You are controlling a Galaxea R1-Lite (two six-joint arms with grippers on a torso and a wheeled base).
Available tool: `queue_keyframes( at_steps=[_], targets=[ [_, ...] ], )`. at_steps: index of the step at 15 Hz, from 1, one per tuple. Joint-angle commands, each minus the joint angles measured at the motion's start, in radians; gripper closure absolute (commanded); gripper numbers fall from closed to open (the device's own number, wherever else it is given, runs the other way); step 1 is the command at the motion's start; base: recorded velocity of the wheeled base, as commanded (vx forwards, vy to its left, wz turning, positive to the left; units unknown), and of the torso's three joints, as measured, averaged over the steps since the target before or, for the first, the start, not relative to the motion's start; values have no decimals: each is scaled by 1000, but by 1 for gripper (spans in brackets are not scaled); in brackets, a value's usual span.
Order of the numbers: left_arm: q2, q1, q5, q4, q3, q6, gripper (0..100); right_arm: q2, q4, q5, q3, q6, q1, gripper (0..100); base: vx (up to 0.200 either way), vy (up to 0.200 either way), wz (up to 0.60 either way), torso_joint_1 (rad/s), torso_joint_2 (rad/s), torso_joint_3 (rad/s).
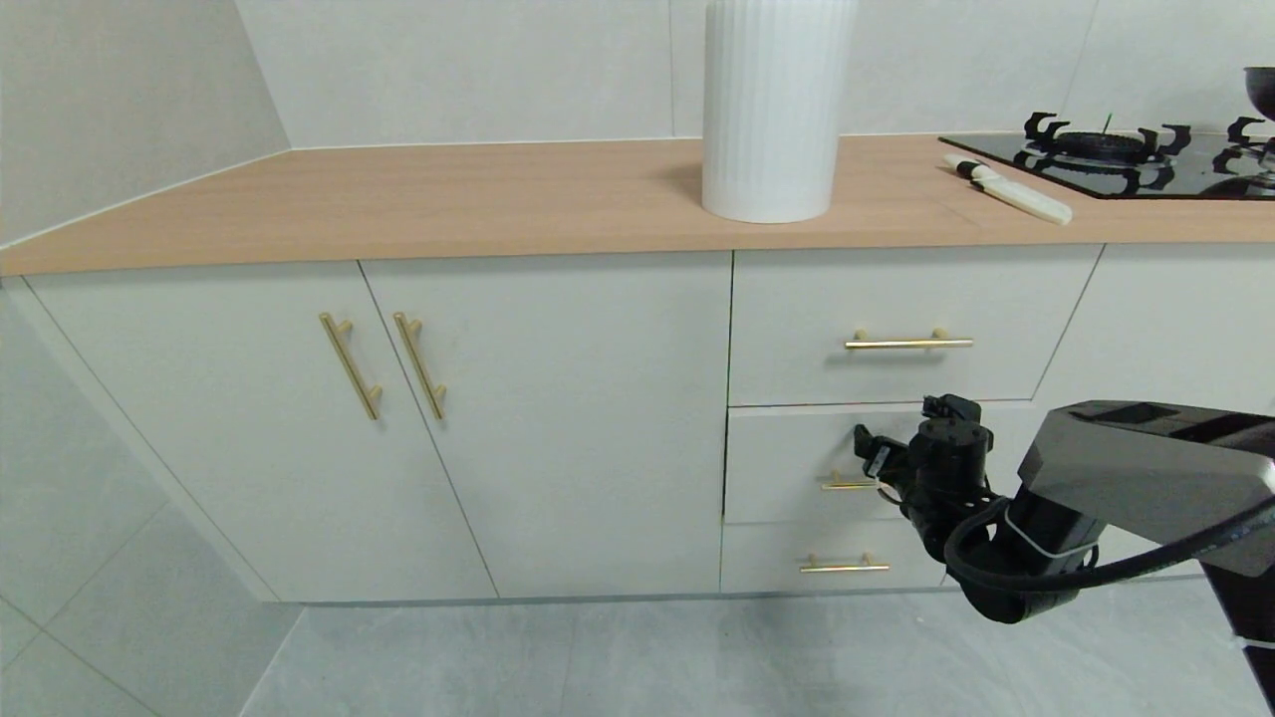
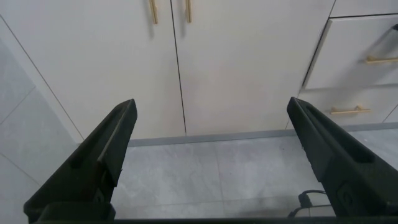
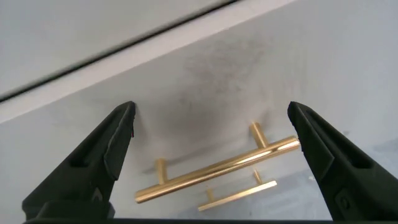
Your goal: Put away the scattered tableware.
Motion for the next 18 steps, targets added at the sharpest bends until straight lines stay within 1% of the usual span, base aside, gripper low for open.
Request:
queue_keyframes(
  at_steps=[1,4,6,8,10,11,12,14,15,17,18],
  targets=[
    [2,0,-1,0,0,0,0,17,0,1,-34,-3,-24,0,0,0,0,0,0,0],
    [2,0,1,0,0,0,0,42,0,1,-75,-16,-43,0,0,0,0,0,0,0],
    [2,0,-1,0,0,0,0,36,0,1,-74,-16,-43,0,0,0,0,0,0,0],
    [2,0,1,0,0,0,0,17,1,1,-60,-16,-43,0,0,0,0,0,0,0],
    [2,0,-1,0,0,0,0,-24,1,8,-8,-19,-38,0,0,0,0,0,0,0],
    [2,0,1,0,0,0,0,-58,6,11,31,-24,-33,0,0,0,0,0,0,0],
    [2,0,1,0,0,0,0,-107,15,28,98,-35,-17,0,0,0,0,0,0,0],
    [2,0,1,0,0,0,0,-230,23,75,241,-115,11,0,0,0,0,0,0,0],
    [2,0,-1,0,0,0,0,-330,46,70,313,-174,29,0,0,0,0,0,0,0],
    [2,0,-1,0,0,0,0,-483,83,67,408,-193,65,0,0,0,0,0,0,0],
    [2,0,-1,0,0,0,0,-641,155,67,495,-246,89,0,0,0,0,0,0,0]
  ],
)
